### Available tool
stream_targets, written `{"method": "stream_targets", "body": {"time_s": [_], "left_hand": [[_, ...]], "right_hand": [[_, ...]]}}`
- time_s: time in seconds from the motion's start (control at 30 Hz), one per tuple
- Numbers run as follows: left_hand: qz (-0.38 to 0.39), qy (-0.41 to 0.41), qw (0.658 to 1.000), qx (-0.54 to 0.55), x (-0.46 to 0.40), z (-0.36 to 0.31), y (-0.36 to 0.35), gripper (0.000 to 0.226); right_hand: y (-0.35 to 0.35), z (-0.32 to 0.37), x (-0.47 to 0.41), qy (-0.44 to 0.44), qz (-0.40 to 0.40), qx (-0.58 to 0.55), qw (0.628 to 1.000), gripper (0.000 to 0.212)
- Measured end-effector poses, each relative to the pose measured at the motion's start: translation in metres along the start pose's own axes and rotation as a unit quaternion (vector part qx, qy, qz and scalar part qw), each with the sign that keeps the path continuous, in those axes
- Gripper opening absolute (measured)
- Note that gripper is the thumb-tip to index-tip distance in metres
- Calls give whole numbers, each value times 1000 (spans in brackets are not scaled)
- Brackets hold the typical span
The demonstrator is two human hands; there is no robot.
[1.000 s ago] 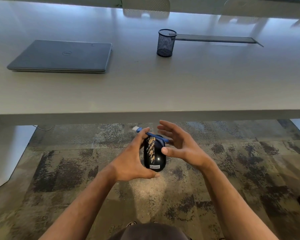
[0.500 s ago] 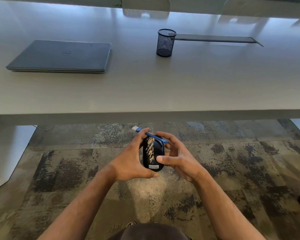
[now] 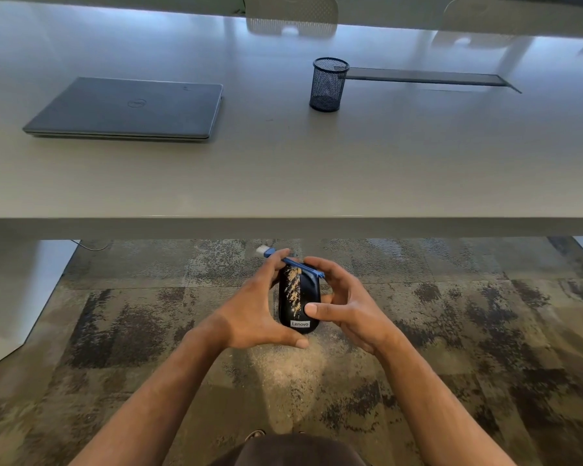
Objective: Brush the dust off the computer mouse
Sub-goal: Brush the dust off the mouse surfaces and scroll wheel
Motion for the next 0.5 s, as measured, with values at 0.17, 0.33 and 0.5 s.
{"method": "stream_targets", "body": {"time_s": [0.17,0.33,0.5], "left_hand": [[-7,-11,999,31,-1,1,5,131],[-67,-44,990,113,2,4,15,95],[-221,-33,960,171,-3,-3,17,40]], "right_hand": [[1,0,1,5,1,4,1000,87],[5,-2,1,9,4,1,1000,87],[7,-3,2,6,0,3,1000,87]]}}
Point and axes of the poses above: each hand's wrist, its own x-axis away from the middle knuckle, its own y-axis out of the back of the hand, z = x × y, the point moved 2 cm from there along -x, towards the middle knuckle, and after that the axes turned 6 degrees about -x, right-handed, at the moved point
